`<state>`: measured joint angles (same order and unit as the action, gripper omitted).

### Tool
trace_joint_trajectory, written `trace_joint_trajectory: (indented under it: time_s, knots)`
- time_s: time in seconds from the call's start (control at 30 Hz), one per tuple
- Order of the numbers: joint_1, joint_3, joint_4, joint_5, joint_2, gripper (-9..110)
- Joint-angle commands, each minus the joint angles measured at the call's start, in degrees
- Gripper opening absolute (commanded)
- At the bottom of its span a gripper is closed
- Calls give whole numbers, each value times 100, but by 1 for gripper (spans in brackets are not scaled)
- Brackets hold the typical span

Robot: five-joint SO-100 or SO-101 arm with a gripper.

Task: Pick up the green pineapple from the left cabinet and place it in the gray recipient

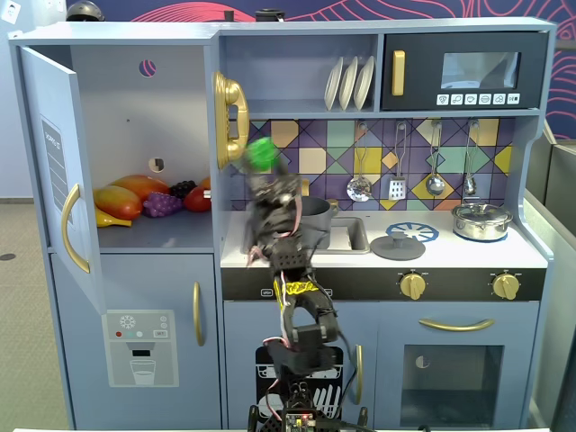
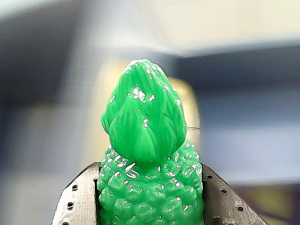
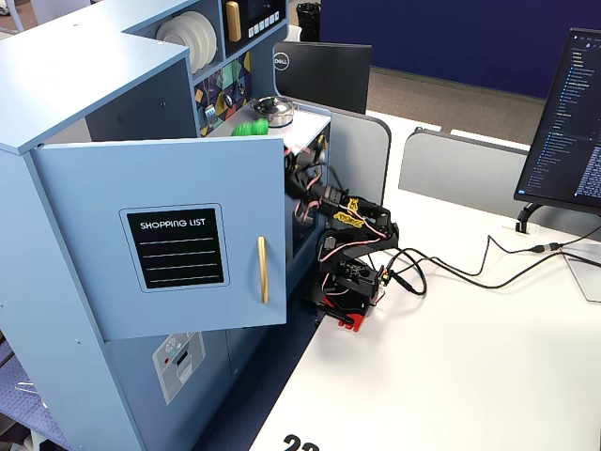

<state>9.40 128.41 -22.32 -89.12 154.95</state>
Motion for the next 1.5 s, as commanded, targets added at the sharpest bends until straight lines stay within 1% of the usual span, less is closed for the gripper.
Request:
trace_joint_trajectory:
  time_s: [0.0,0.1,0.2,0.3,0.4,0.5,0.6,0.67,0.73,0.83,0.9,1.0,1.1,1.13,1.23,1.33,1.43,1.47]
  knots:
    - [-976,-1512,1837,501,-606,0]
    - [-1345,-2382,2997,352,-1415,0]
    - [-1512,-3023,3507,396,-2136,0]
    - [-1397,-3243,3709,202,-2575,0]
    - [-1301,-3261,3612,62,-2918,3]
    - [-1283,-3270,3296,53,-3190,9]
    - [-1292,-3296,3173,316,-3296,24]
    - [-1310,-3331,3146,536,-3296,32]
    - [-1345,-3357,3217,554,-3226,35]
    - [-1371,-3208,3472,536,-2856,33]
    - [-1336,-2962,3973,519,-2312,29]
    - [-1204,-2373,5484,62,-1178,18]
    - [-1134,-1415,7084,-264,53,7]
    - [-1125,-1160,7690,-360,387,5]
    - [-1116,-290,8842,-448,1116,0]
    - [-1160,773,9149,-589,1608,0]
    - [-1230,2065,8587,-835,1934,0]
    - [-1178,2443,8306,-659,1969,0]
